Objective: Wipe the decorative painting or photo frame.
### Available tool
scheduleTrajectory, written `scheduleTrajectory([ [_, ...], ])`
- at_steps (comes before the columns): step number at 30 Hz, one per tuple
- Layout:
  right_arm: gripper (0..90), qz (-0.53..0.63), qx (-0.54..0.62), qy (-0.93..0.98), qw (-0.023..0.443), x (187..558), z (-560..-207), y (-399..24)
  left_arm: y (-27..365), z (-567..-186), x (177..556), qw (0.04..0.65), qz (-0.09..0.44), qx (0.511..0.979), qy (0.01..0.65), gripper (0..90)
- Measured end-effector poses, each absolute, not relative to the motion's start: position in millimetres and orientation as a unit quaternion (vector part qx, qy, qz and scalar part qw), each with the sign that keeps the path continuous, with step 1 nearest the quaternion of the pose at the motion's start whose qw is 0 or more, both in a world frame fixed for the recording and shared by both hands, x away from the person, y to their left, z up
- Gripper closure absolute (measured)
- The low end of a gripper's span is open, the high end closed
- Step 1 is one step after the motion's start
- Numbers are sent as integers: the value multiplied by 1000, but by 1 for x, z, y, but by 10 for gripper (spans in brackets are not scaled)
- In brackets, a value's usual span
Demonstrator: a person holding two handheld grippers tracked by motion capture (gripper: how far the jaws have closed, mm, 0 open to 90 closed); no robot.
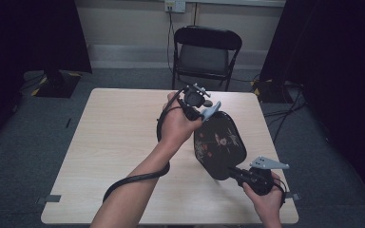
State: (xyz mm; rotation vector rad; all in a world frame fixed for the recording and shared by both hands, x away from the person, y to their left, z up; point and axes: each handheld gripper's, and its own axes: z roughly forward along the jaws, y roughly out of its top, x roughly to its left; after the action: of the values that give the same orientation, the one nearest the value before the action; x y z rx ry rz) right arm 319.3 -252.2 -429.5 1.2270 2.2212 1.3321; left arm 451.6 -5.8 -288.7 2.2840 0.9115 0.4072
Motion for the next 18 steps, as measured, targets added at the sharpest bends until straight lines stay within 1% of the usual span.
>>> scheduleTrajectory([
  [9, 795, 461, 423, 768, 139, 320, -430, -252, 5, -315, 457, 301, 150, 872, 356, 811],
  [18, 795, 461, 424, 768, 139, 319, -429, -252, 13, -341, 460, 302, 141, 869, 367, 811],
])
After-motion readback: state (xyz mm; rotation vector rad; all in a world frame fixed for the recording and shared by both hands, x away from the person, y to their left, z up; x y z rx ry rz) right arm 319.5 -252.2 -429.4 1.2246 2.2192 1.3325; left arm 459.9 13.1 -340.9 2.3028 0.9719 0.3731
